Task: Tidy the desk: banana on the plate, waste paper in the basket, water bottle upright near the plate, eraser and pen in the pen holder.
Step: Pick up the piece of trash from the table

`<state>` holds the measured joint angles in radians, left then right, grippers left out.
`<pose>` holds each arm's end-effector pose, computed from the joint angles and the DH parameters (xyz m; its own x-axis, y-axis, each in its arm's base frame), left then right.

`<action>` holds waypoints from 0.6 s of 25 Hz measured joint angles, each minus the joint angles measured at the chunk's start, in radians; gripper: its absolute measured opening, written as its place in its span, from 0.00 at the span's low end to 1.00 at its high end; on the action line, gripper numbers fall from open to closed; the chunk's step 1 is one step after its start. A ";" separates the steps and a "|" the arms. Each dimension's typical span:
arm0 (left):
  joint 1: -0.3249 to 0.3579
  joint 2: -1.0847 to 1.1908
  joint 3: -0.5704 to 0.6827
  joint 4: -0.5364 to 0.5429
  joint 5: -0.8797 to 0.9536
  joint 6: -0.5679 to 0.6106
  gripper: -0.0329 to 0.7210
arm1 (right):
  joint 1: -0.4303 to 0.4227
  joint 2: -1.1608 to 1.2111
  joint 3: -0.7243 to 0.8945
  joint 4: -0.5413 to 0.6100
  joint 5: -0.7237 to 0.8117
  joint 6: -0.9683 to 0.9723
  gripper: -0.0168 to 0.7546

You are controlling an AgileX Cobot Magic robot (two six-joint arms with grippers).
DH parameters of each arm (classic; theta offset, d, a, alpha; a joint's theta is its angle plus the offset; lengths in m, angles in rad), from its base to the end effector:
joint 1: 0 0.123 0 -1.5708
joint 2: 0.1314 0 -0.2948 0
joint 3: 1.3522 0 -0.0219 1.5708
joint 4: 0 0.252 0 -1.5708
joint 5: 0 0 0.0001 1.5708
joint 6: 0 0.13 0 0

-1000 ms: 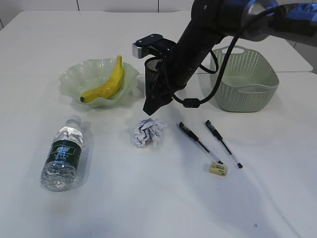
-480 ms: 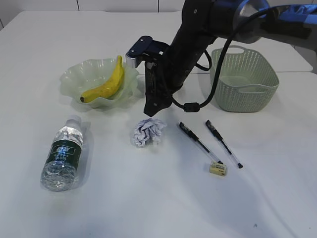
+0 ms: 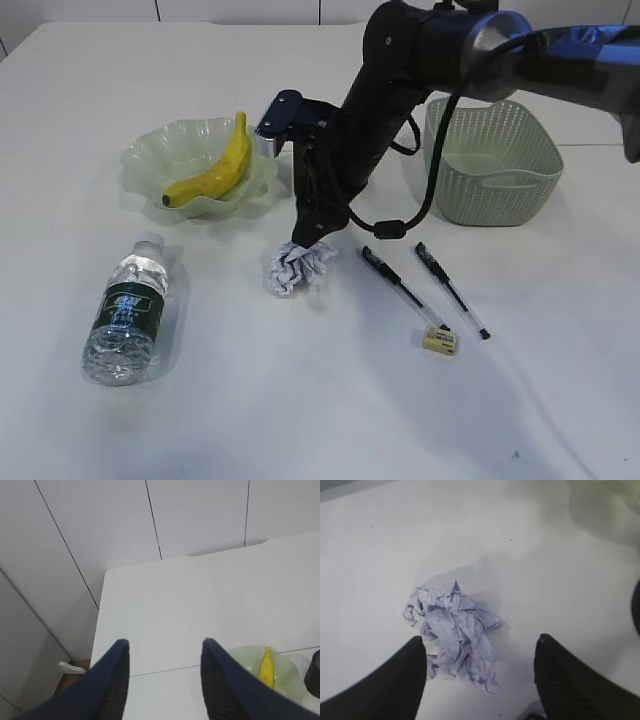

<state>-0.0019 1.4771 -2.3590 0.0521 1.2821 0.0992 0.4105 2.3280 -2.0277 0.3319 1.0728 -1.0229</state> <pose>0.2592 0.0060 0.5977 -0.3108 0.1142 -0.9436 -0.0103 0.9923 0.1235 0.4597 0.2407 0.1583 -0.2200 -0.8875 -0.4050 -0.9635 0.2627 -0.0523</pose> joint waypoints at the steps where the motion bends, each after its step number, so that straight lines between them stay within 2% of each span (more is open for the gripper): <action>1: 0.000 0.000 0.000 0.000 0.000 0.000 0.48 | 0.000 0.004 0.000 0.003 0.000 -0.004 0.67; 15: 0.000 0.000 0.000 0.000 0.000 0.000 0.48 | 0.000 0.058 0.000 0.034 -0.009 -0.057 0.67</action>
<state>-0.0019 1.4771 -2.3590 0.0521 1.2821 0.0992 0.4105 2.3861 -2.0277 0.3655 1.0638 -1.0798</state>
